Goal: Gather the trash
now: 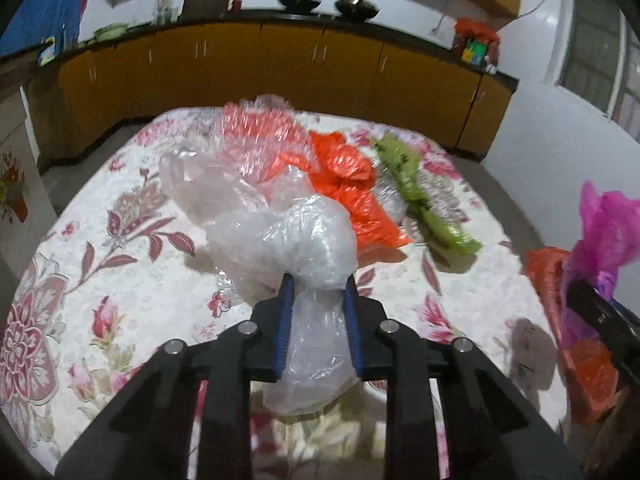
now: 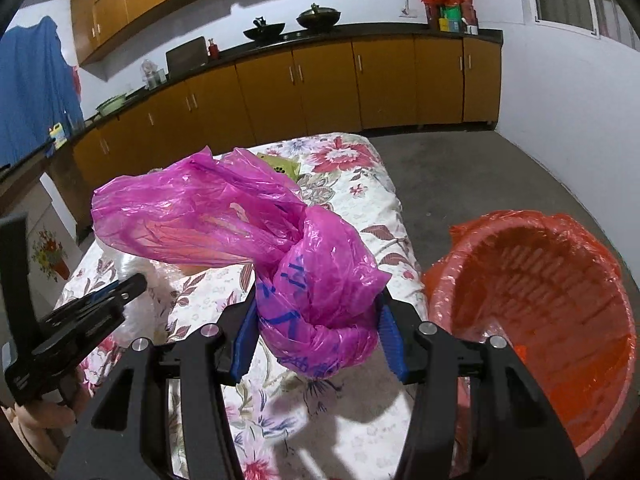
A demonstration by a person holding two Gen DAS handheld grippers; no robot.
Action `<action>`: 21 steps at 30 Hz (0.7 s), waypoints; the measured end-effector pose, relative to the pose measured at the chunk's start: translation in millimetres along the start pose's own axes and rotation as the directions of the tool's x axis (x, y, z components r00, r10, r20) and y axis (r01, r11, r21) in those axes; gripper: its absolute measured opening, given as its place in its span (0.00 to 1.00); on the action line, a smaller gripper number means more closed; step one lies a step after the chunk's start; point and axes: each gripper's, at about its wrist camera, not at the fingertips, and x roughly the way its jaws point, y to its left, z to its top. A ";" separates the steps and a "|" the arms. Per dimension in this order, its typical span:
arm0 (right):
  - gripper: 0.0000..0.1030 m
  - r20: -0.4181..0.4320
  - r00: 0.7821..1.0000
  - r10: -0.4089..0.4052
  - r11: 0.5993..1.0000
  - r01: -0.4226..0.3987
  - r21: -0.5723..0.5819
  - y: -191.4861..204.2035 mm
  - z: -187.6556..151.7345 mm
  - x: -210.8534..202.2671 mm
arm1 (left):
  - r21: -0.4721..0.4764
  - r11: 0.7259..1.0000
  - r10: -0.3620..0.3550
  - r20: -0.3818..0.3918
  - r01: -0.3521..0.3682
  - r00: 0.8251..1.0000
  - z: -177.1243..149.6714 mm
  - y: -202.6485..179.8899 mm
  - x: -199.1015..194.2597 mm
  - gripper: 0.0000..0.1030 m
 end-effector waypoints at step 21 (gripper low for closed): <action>0.51 0.088 0.988 -0.124 0.984 0.111 0.137 -60.5 -11.2 -68.6 | 0.191 0.962 -0.221 0.128 0.194 0.967 -12.9 -76.6 -79.8 0.23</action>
